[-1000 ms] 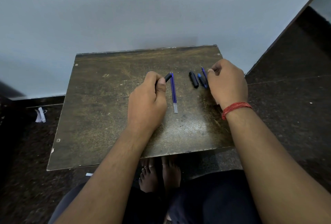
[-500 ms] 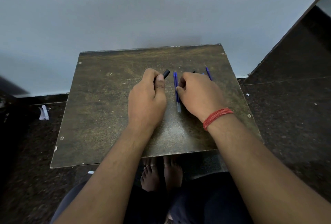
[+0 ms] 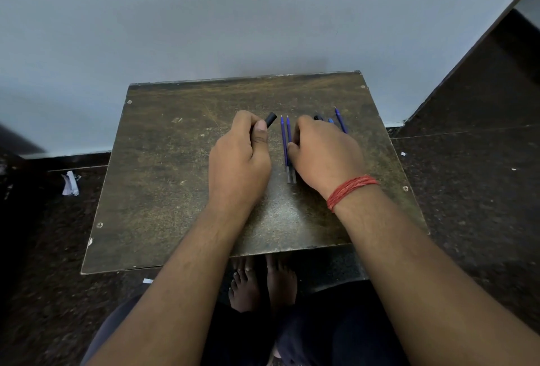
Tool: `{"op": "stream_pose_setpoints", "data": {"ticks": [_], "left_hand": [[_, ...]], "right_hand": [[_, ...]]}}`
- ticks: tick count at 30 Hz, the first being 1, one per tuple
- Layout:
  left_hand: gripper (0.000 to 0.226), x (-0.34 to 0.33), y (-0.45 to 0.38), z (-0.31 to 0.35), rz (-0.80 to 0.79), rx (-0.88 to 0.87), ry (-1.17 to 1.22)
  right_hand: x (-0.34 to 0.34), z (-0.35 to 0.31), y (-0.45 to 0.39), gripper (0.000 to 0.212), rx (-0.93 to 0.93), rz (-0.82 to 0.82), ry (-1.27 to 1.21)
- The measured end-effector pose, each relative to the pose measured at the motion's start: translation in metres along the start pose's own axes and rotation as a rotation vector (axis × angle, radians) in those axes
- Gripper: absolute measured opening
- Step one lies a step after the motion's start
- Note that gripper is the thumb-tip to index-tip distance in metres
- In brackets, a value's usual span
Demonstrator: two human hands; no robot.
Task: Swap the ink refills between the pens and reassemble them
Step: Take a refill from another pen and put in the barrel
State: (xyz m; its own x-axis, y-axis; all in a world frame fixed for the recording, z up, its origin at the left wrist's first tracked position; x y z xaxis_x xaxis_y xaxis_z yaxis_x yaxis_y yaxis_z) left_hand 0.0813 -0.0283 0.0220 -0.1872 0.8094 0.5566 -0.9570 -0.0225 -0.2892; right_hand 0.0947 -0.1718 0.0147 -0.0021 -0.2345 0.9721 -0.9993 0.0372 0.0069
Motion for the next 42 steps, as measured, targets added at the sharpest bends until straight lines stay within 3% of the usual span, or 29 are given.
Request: {"op": "stream_pose_setpoints", "data": {"ticks": [18,23,27,29,34,37,42], "left_hand": [[0.017,0.000,0.000,0.000,0.007,0.006,-0.003],[0.017,0.001,0.000,0.000,0.007,0.005,0.007],[0.016,0.002,0.000,0.000,0.012,0.005,0.001],[0.017,0.002,0.000,0.000,0.011,0.007,0.003],[0.017,0.000,0.000,0.001,-0.003,0.003,-0.006],[0.017,-0.002,0.000,0.001,-0.009,0.001,-0.003],[0.017,-0.004,0.001,0.000,-0.025,-0.010,0.002]], "right_hand": [[0.004,-0.003,0.001,0.030,-0.090,0.044,0.034],[0.003,0.002,-0.003,0.012,-0.119,-0.082,-0.056],[0.010,0.013,-0.005,0.025,-0.126,-0.077,-0.272],[0.015,0.020,-0.005,0.021,-0.138,-0.054,-0.426],[-0.003,0.049,-0.001,0.012,-0.372,-0.109,-1.088],[-0.018,0.053,0.000,0.005,-0.463,-0.144,-1.352],[-0.015,0.059,-0.004,0.012,-0.495,0.034,-1.625]]}}
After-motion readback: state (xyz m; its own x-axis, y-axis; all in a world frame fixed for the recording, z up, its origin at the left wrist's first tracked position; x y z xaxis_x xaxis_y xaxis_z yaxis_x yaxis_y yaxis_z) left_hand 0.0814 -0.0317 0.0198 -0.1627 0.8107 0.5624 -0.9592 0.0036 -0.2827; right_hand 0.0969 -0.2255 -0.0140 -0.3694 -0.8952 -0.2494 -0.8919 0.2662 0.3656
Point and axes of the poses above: each hand's wrist, its own y-axis away from the middle knuckle, its own x-axis out of the back of the hand, z = x × y, the point moved 9 cm from there along -y, towards the middle knuckle, and after that the axes turned 2 degrees about -z, right-handed, at the moved point
